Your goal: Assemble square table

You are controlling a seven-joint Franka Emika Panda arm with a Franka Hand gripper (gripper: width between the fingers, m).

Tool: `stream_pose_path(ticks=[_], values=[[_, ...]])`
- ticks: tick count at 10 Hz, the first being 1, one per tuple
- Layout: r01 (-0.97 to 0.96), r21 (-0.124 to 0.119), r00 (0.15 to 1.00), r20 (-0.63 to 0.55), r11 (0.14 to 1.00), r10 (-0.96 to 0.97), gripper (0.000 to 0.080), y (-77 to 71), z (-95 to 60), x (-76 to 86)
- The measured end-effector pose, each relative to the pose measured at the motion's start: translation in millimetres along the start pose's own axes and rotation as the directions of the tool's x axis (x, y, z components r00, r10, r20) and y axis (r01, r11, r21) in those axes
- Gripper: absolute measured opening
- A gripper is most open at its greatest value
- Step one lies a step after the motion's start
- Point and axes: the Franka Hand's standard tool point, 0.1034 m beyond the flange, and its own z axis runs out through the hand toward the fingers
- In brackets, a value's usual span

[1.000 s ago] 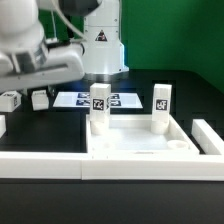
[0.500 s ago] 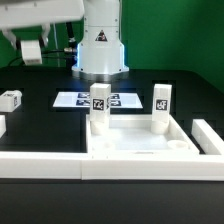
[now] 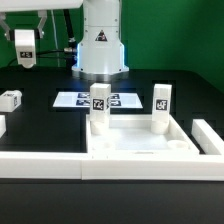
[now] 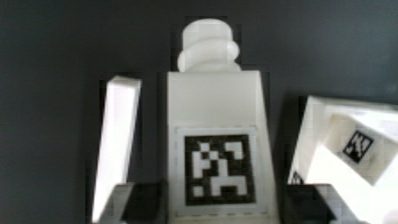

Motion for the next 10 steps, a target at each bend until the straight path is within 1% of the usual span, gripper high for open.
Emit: stream_pose_path(ticks=[1, 2, 3, 4, 5, 6, 7, 8, 9, 10], values=[[-0.039, 0.023, 0.993, -0.107, 0.999, 0.041, 0.0292, -26.2, -2.8, 27.6], [-0.09, 0.05, 0.98, -0.172, 0.995, 0.097, 0.0292, -46.4, -4.7, 47.5], [-0.109, 0.058, 0.971, -0.207, 0.992, 0.118, 0.0292, -59.3, -15.8, 65.9], [-0.124, 0.054, 0.955, -0.266, 0.991, 0.134, 0.0292, -62.4, -22.3, 77.4], [-0.103, 0.019, 0.935, -0.339, 0.994, 0.104, 0.0292, -54.6, -22.5, 78.3], [-0.112, -0.013, 0.913, -0.396, 0.994, 0.098, 0.0292, -47.9, -21.6, 75.3], [-0.101, -0.048, 0.899, -0.433, 0.994, 0.07, 0.0292, -43.0, -22.8, 74.7], [-0.115, -0.101, 0.869, -0.491, 0.988, 0.051, 0.0292, -35.2, -28.7, 75.6], [-0.13, -0.093, 0.834, -0.549, 0.987, 0.058, 0.0292, -62.3, -48.3, 90.1], [-0.17, -0.056, 0.807, -0.581, 0.984, 0.107, 0.0292, -94.9, -47.6, 96.7]])
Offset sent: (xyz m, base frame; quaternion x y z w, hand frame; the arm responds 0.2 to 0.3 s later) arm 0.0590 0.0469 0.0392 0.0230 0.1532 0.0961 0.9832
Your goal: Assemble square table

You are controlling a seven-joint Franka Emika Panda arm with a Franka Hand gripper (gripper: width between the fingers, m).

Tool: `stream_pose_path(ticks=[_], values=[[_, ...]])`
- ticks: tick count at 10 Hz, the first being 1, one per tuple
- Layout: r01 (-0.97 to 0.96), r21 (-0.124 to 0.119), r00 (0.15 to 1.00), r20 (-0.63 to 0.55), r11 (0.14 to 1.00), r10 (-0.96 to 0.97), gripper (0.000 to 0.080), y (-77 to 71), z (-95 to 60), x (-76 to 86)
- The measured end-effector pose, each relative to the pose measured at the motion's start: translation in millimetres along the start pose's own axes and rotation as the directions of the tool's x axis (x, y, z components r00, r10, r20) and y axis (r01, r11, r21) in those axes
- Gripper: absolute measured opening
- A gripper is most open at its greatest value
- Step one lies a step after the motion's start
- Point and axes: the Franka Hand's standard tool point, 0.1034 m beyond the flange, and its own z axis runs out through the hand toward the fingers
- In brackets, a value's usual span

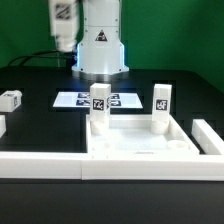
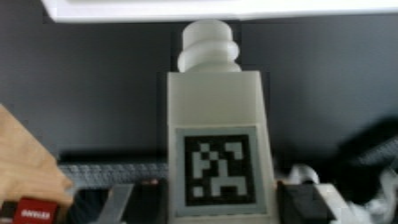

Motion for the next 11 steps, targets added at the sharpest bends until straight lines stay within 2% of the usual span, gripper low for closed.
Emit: stream_pose_path(ticks=[1, 2, 3, 4, 9, 10, 11], values=[[-0.047, 0.031, 0.999, 0.013, 0.998, 0.047, 0.0292, -31.6, 13.3, -4.4], [-0.096, 0.054, 0.995, 0.009, 0.994, 0.096, 0.0292, -54.0, 28.8, 3.7], [-0.142, 0.063, 0.99, -0.003, 0.988, 0.143, 0.0292, -68.2, 40.2, 9.7], [-0.173, 0.069, 0.985, 0.002, 0.982, 0.173, 0.0292, -79.4, 53.4, 7.2], [-0.175, 0.064, 0.985, 0.002, 0.983, 0.175, 0.0292, -76.5, 53.8, 5.4], [-0.168, 0.017, 0.982, -0.083, 0.986, 0.169, 0.0292, -78.4, 52.0, -3.5], [-0.149, 0.006, 0.988, -0.045, 0.989, 0.149, 0.0292, -84.4, 67.4, -28.6]])
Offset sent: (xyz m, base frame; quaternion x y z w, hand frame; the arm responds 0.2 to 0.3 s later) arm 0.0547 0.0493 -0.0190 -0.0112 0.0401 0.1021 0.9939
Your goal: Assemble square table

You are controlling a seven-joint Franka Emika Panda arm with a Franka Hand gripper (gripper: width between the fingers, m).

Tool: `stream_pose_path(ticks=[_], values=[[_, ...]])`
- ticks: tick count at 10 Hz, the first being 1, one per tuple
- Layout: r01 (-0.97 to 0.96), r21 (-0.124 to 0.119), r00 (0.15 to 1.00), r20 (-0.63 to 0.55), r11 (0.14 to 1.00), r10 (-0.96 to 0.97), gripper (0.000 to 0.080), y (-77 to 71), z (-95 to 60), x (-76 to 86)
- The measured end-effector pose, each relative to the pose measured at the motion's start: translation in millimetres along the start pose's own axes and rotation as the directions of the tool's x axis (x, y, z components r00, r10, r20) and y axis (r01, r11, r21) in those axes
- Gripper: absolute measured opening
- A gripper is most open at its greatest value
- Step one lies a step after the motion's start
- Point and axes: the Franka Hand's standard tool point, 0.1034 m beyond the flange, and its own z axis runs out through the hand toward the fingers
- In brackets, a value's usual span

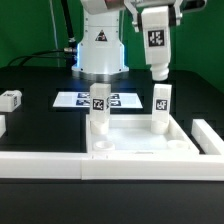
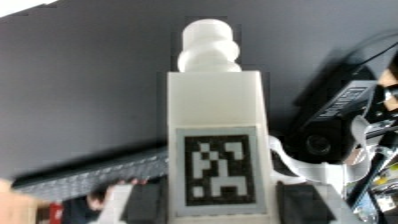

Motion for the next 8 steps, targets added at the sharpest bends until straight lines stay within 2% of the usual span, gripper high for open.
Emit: stream_pose_path(ticks=[2, 4, 6, 8], values=[[0.013, -0.027, 0.999, 0.052, 1.0, -0.012, 0.0292, 8.3, 24.5, -28.9], [0.027, -0.019, 0.994, 0.105, 0.999, -0.025, 0.0292, -2.0, 36.6, -53.7], [0.009, 0.004, 0.992, 0.128, 1.0, -0.009, 0.0292, -29.4, 37.9, -64.2], [0.016, 0.002, 0.991, 0.132, 1.0, -0.016, 0.0292, -30.5, 39.7, -67.7]])
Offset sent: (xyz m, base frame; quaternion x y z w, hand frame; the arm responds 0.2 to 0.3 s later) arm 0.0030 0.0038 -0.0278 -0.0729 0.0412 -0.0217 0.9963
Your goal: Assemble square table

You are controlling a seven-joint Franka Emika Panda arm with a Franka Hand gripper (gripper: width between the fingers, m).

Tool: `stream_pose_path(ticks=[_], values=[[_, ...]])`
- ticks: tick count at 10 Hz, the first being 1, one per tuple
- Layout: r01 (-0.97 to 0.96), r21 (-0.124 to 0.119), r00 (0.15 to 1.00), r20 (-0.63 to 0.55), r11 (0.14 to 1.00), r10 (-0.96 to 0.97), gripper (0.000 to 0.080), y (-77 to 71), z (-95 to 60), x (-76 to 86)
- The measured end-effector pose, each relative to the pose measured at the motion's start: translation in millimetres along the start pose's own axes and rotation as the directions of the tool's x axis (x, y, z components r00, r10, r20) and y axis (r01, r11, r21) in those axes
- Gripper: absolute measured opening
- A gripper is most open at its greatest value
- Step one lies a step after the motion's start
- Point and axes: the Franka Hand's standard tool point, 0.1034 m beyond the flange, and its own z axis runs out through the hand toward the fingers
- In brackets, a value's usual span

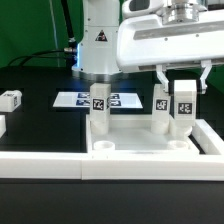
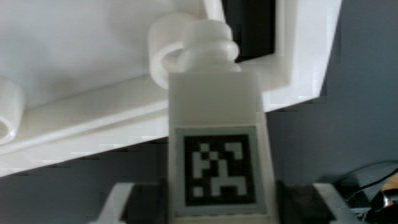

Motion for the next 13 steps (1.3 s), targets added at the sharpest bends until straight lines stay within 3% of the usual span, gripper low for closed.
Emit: stream_pose_path(ticks=[6, 10, 13], values=[[-0.016, 0.009, 1.0, 0.016, 1.0, 0.016, 0.0292, 5.7, 3.0, 14.7], [-0.015, -0.006, 1.0, 0.017, 1.0, 0.015, 0.0292, 11.7, 10.4, 9.3], [-0.017, 0.001, 1.0, 0.022, 1.0, 0.017, 0.0292, 7.0, 13.2, 9.9]])
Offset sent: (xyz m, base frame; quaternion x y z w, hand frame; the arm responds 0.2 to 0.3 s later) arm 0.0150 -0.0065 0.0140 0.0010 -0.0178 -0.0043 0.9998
